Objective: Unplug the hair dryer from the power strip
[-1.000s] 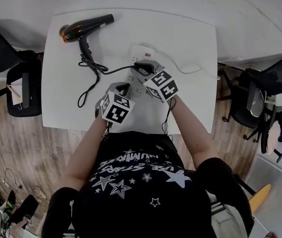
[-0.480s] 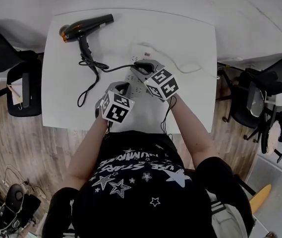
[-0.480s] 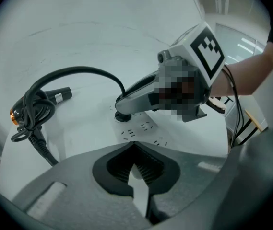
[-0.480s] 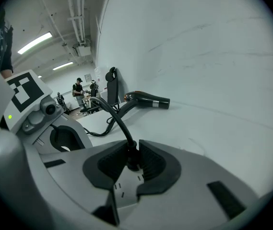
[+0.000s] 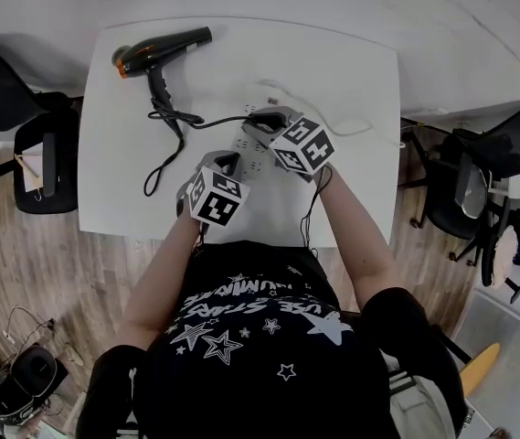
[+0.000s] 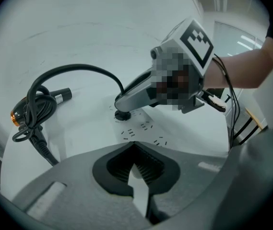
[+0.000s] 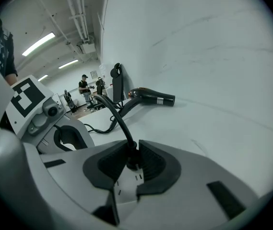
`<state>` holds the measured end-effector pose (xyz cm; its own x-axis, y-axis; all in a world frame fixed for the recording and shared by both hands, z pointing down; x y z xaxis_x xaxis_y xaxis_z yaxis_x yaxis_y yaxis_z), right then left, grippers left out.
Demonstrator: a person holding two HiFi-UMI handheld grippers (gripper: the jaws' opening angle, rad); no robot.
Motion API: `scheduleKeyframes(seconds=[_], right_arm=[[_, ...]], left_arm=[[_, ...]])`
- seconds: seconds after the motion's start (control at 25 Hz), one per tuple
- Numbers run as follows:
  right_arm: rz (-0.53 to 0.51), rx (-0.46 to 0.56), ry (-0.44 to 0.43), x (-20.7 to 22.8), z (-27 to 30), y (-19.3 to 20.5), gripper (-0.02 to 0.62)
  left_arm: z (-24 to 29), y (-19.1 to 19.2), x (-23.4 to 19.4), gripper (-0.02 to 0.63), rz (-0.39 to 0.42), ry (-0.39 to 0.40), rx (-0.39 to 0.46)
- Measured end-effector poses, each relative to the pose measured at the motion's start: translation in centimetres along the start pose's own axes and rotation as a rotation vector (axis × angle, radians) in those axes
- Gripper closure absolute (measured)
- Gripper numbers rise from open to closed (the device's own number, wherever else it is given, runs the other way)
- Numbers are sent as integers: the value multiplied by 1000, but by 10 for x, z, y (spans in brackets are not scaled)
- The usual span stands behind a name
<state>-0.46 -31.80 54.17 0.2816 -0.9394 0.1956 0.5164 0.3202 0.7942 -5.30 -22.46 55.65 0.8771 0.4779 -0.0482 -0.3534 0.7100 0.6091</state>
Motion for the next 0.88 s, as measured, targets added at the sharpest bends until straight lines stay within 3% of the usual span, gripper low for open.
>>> scheduleKeyframes(seconds=[0.28, 0.6, 0.88], right_arm=[[-163, -54, 127, -14, 2, -5, 525], [-49, -17, 64, -3, 0, -3, 525], [-164, -67, 147, -16, 3, -7, 526]], left_arm=[[0, -2, -5, 598, -57, 54, -24], [1, -2, -3, 598, -28, 39, -6], [1, -2, -5, 598, -39, 58, -16]])
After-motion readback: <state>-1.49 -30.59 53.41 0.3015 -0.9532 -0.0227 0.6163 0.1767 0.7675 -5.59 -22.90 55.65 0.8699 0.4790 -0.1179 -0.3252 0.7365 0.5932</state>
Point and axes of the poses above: the fingertips, and each gripper's own axes: z forward along the fingers, x to its right, y out of its underside, the point moved 5 cm from there along -z, backward along the fingers, and after that the axes turned 2 degrees about -z, right-handed, at the moved point
